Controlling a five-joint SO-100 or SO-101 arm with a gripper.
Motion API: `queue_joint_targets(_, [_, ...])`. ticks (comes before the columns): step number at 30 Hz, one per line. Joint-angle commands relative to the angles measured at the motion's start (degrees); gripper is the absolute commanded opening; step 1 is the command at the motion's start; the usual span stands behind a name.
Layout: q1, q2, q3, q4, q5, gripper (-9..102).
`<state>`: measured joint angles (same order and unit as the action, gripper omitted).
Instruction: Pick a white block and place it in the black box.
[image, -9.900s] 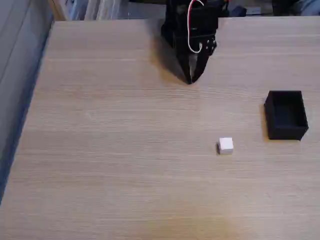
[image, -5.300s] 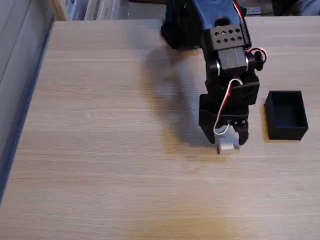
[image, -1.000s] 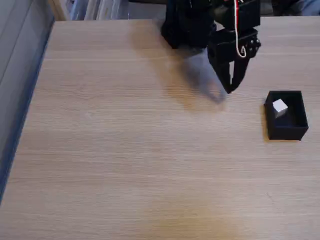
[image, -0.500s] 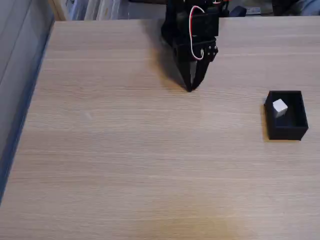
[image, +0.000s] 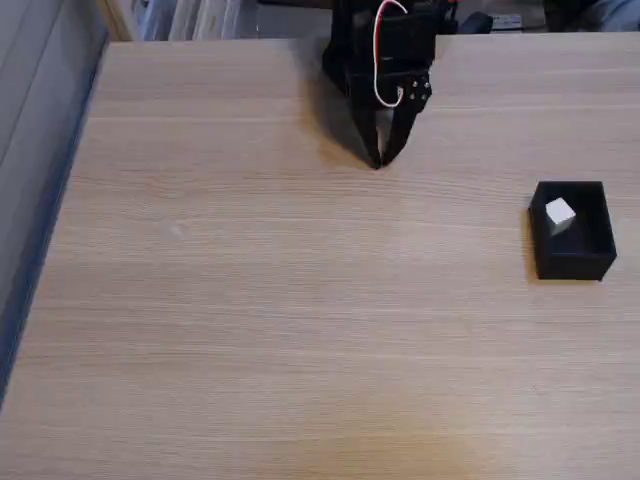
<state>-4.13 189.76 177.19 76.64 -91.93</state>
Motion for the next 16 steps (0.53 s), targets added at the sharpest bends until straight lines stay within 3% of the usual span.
queue_joint_targets(1, [-1.05, 1.14, 0.88, 0.53, 0.18, 0])
queue_joint_targets(16, [-0.97, 1.14, 0.88, 0.53, 0.18, 0])
